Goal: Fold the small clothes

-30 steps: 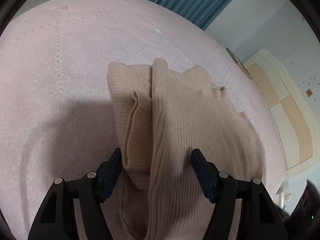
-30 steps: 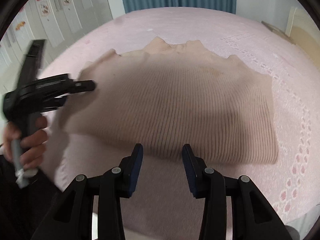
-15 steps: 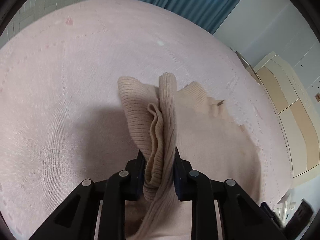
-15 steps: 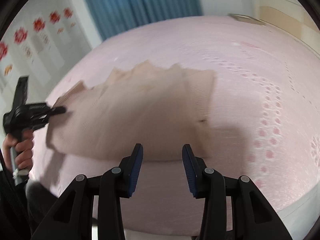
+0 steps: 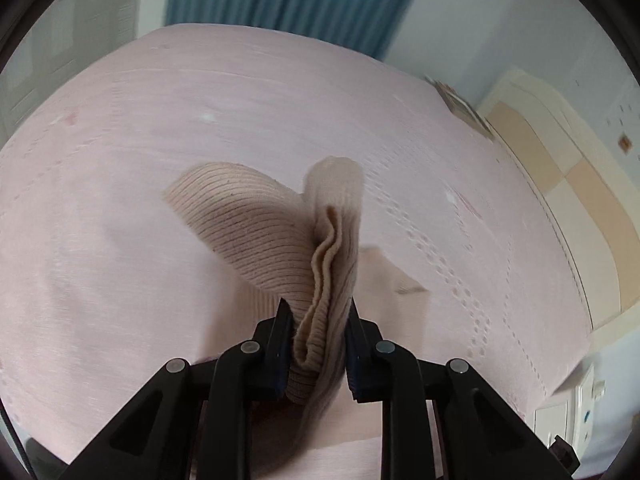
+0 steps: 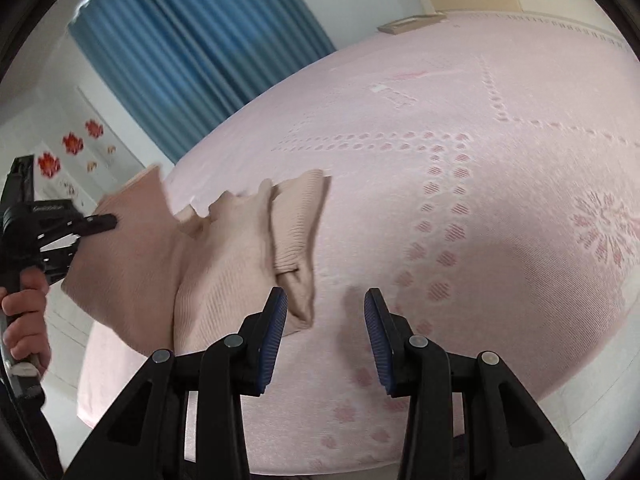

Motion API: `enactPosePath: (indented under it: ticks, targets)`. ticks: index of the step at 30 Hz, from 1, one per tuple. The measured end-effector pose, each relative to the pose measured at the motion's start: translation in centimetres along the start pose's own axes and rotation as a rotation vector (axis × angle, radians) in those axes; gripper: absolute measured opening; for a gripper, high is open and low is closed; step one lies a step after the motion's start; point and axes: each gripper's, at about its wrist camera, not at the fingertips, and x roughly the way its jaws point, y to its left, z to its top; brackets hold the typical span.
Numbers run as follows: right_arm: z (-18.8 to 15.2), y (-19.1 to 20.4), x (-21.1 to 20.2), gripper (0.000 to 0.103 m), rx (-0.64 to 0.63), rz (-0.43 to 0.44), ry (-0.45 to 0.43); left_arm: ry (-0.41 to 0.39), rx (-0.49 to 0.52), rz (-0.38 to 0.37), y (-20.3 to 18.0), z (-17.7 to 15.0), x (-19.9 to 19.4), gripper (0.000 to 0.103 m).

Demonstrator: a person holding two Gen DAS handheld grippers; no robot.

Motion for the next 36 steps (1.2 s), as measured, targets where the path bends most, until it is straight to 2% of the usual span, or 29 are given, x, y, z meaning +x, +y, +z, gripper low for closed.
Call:
enactPosePath:
  ticks: [4,6,9,11,13,15,16,17,19,23,26,29,31,34,35,36]
  targets:
    - [0.1,-1.0,-0.5,0.041,0.018,0.005,-0.015,0.085,0.061,-0.049,-5.6,-2.0,4.1,0.021]
    - [0.2,-0.9,-0.6,0.041,0.011,0.009,-0.019,0.115,0.113,-0.029,-7.8,-3.5,6.4,0.022]
    - [0.0,-0.9,-0.8,0.04,0.009,0.022,-0.022,0.142,0.168,0.004,-9.2,-4.7,8.2,0.026]
    - [0.0,-0.7,-0.9,0.04,0.004,0.028,-0.022,0.133,0.184,-0.023,-9.1,-4.9,7.8,0.036]
    - [0.0,-0.5,-0.8,0.04,-0.004,0.041,-0.017,0.098,0.201,-0.065,-8.4,-4.5,6.2,0.044]
    - [0.0,-0.4,-0.7,0.041,-0.013,0.051,-0.01,0.052,0.21,-0.078,-7.5,-4.0,4.3,0.056]
    - [0.0,-0.2,-0.5,0.041,-0.02,0.055,-0.005,0.022,0.218,-0.078,-6.6,-3.7,3.3,0.065]
    - [0.0,0.2,-0.5,0.041,-0.029,0.062,0.001,-0.002,0.224,-0.075,-6.0,-3.4,2.6,0.067]
    - [0.0,0.7,-0.6,0.041,-0.037,0.088,0.003,-0.036,0.232,-0.042,-3.3,-3.0,0.9,0.067]
    - [0.6,2.1,-1.5,0.041,-0.051,0.16,-0.008,-0.029,0.197,-0.028,2.5,-3.5,-0.3,0.067]
    - [1.7,3.7,-2.3,0.047,-0.052,0.229,-0.036,-0.001,0.207,0.0,6.9,-5.8,-0.3,0.067]
    - [2.9,5.8,-1.9,0.049,-0.064,0.288,-0.04,0.043,0.233,-0.007,8.9,-8.2,0.5,0.067]
    - [3.5,8.0,-0.5,0.049,-0.108,0.271,-0.022,0.083,0.253,-0.038,9.8,-9.9,1.4,0.067]
    - [3.6,10.1,1.4,0.048,-0.181,0.213,-0.007,0.09,0.277,-0.044,10.2,-11.6,2.6,0.067]
    - [3.4,10.4,2.3,0.046,-0.196,0.196,0.007,0.098,0.272,-0.048,10.3,-12.0,3.2,0.067]
    - [3.1,10.4,3.6,0.04,-0.2,0.183,0.037,0.103,0.271,-0.062,10.3,-12.3,3.5,0.067]
